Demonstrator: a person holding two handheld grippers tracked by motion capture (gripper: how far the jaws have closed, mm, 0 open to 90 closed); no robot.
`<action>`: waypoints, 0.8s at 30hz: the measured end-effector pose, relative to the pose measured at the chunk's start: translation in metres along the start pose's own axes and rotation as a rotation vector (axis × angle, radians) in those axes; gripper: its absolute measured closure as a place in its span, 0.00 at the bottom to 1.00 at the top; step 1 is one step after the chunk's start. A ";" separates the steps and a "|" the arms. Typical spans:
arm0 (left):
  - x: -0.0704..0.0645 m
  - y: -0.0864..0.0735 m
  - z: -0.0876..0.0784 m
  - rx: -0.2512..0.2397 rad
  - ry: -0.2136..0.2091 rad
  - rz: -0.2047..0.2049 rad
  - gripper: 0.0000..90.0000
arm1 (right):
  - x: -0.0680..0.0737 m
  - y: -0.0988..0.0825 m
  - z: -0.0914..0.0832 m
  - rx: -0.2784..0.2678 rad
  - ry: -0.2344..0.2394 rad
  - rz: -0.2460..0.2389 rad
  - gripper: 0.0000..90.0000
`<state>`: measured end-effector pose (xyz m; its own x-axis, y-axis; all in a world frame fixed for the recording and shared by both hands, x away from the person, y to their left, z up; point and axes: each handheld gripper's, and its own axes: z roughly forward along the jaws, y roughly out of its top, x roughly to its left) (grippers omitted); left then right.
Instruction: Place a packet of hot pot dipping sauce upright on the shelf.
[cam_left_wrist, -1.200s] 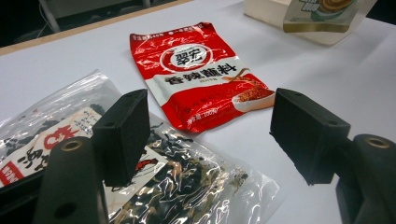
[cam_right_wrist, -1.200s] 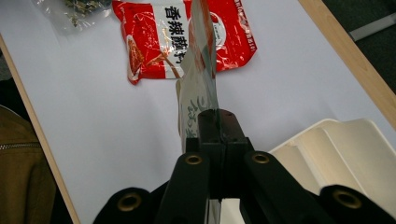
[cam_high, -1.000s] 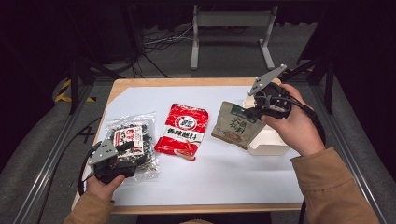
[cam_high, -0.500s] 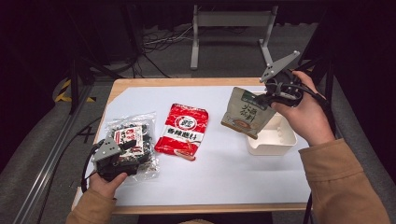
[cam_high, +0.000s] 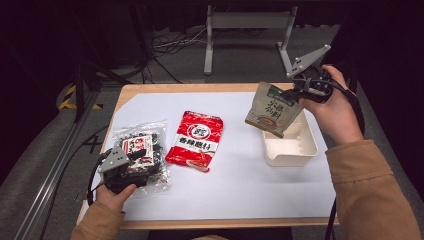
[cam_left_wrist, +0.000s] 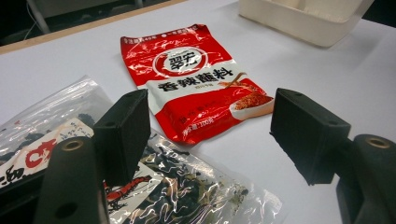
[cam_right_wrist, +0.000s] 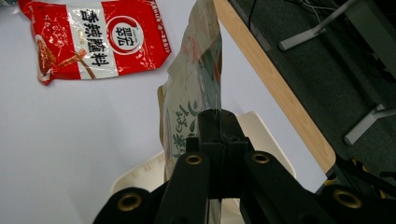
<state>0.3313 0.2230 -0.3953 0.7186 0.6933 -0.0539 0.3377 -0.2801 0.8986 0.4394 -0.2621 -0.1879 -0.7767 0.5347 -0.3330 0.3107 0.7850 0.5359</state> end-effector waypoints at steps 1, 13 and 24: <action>0.000 0.000 0.000 0.000 0.000 0.000 0.32 | -0.002 0.000 0.000 -0.005 -0.002 -0.005 1.00; 0.002 -0.008 -0.010 0.010 0.036 -0.008 0.32 | -0.029 -0.005 0.004 -0.021 -0.022 -0.029 1.00; 0.002 -0.021 -0.027 0.016 0.098 -0.040 0.32 | -0.051 -0.010 0.007 -0.013 -0.048 -0.065 1.00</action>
<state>0.3091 0.2484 -0.4020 0.6417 0.7655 -0.0461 0.3750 -0.2608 0.8896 0.4795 -0.2947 -0.1822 -0.7677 0.4972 -0.4042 0.2528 0.8147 0.5219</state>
